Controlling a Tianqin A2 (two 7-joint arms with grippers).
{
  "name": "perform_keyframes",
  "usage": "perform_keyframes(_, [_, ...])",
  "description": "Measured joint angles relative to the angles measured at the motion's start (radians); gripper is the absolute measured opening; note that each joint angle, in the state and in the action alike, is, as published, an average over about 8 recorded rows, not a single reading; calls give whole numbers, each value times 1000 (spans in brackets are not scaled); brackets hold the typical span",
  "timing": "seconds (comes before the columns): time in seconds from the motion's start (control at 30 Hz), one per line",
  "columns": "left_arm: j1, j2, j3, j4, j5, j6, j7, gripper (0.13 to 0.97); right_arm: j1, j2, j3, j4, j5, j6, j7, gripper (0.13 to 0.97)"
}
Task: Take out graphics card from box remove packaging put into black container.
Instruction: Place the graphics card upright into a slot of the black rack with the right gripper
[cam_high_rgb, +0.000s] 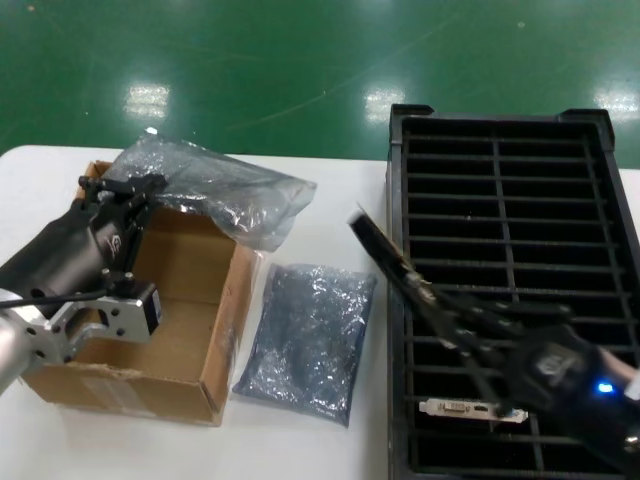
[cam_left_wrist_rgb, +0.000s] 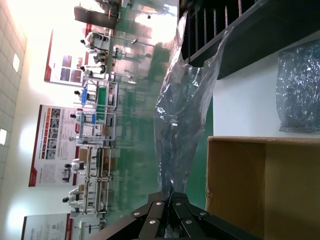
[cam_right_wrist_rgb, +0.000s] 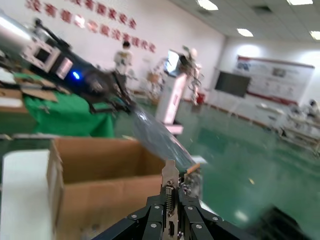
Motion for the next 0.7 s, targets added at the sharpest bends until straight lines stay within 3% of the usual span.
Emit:
perform_keyframes(0.27, [0, 0, 0, 0, 0, 0, 0, 139, -88, 79, 49, 42, -66, 121, 118, 165])
perform_keyframes(0.7, [0, 0, 0, 0, 0, 0, 0, 139, -93, 84, 50, 45, -73, 133, 128, 165])
